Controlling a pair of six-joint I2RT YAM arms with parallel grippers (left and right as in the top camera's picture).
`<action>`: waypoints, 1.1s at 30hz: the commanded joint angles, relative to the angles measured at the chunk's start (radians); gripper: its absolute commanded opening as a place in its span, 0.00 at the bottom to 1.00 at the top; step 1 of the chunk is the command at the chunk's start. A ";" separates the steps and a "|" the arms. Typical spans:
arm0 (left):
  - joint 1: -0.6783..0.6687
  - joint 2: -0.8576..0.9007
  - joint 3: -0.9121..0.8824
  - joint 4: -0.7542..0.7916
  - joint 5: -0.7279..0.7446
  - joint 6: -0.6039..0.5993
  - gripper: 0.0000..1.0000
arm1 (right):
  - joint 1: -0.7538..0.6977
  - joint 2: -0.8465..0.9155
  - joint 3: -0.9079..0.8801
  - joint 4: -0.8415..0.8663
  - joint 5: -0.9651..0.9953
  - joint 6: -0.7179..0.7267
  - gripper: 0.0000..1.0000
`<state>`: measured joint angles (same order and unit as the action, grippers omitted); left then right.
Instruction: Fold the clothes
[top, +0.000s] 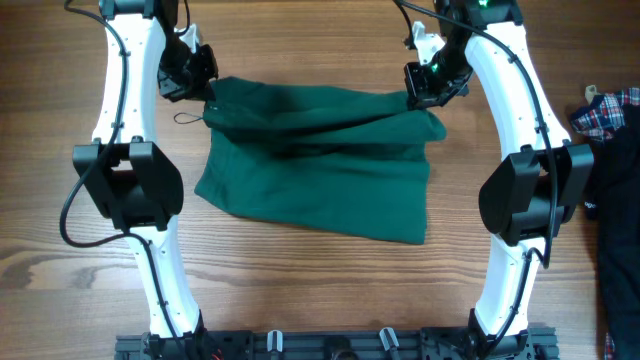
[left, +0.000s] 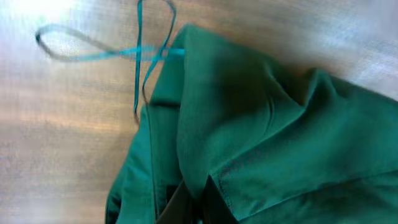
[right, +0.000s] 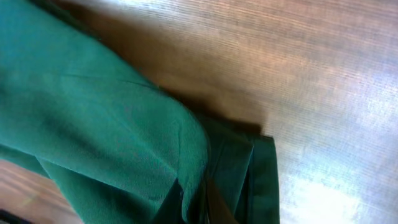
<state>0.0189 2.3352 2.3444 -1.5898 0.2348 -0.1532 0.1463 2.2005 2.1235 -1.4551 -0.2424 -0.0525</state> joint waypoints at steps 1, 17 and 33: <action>-0.001 -0.033 0.016 -0.038 -0.001 0.016 0.04 | 0.010 -0.022 -0.004 -0.015 -0.001 0.055 0.04; -0.001 -0.031 -0.385 0.085 -0.097 -0.017 0.04 | 0.058 -0.016 -0.497 0.122 -0.001 0.142 0.04; 0.043 -0.042 -0.201 -0.023 -0.221 -0.051 0.70 | 0.058 -0.185 -0.425 0.129 -0.005 0.108 0.91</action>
<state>0.0612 2.3283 2.0434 -1.5890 -0.0032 -0.1928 0.2024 2.1212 1.6634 -1.3258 -0.2531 0.0616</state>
